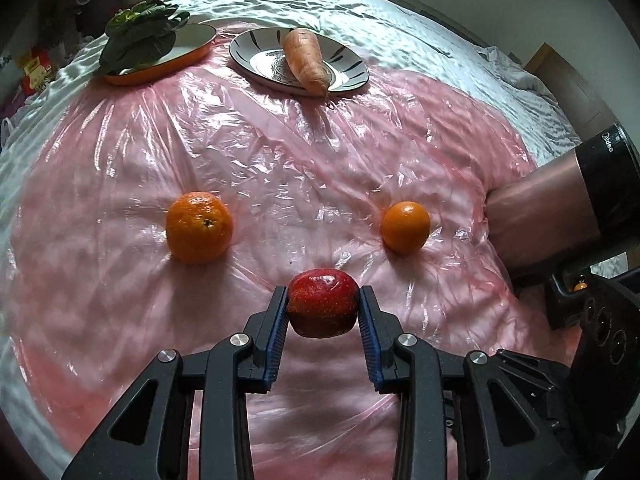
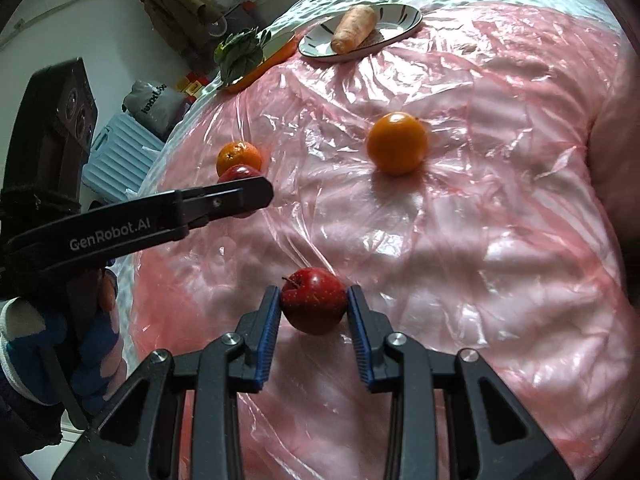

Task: Organize fruits
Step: 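Close the left gripper on one red apple while the right gripper grasps another, then carry both red apples past the kettle toward the green tray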

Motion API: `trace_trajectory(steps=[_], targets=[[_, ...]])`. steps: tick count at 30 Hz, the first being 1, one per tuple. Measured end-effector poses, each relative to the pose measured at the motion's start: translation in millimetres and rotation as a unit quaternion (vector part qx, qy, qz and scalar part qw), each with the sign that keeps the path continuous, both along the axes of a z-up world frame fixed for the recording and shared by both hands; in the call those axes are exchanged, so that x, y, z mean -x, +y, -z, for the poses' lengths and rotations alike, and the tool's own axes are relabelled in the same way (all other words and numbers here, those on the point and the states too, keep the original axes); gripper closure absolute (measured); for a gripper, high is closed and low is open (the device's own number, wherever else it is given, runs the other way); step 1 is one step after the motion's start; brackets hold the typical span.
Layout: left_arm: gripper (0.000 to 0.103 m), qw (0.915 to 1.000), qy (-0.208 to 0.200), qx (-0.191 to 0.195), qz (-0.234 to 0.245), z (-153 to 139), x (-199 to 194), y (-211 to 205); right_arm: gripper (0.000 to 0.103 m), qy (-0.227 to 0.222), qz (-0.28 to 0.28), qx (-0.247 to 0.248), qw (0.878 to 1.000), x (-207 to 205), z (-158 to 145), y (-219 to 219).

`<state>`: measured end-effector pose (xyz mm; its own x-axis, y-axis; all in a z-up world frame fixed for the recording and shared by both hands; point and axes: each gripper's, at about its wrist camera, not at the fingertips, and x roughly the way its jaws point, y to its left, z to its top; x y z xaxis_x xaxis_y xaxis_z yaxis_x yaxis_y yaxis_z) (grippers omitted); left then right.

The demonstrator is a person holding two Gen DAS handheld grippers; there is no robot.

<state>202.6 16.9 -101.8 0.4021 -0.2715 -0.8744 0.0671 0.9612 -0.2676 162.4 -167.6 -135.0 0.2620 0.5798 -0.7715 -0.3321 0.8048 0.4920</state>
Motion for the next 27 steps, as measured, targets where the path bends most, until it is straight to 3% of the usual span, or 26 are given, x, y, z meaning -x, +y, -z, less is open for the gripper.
trace_trajectory(steps=[15, 27], targets=[[0.073, 0.9999, -0.008, -0.009, -0.008, -11.4, 14.3, 4.5, 0.044, -0.005, 0.011, 0.003, 1.000, 16.5, -9.0, -20.7], [0.073, 0.9985, -0.010, -0.013, 0.053, -33.7, 58.6, -44.1, 0.044, -0.005, 0.037, 0.017, 0.999, 53.3, -28.5, -73.1]])
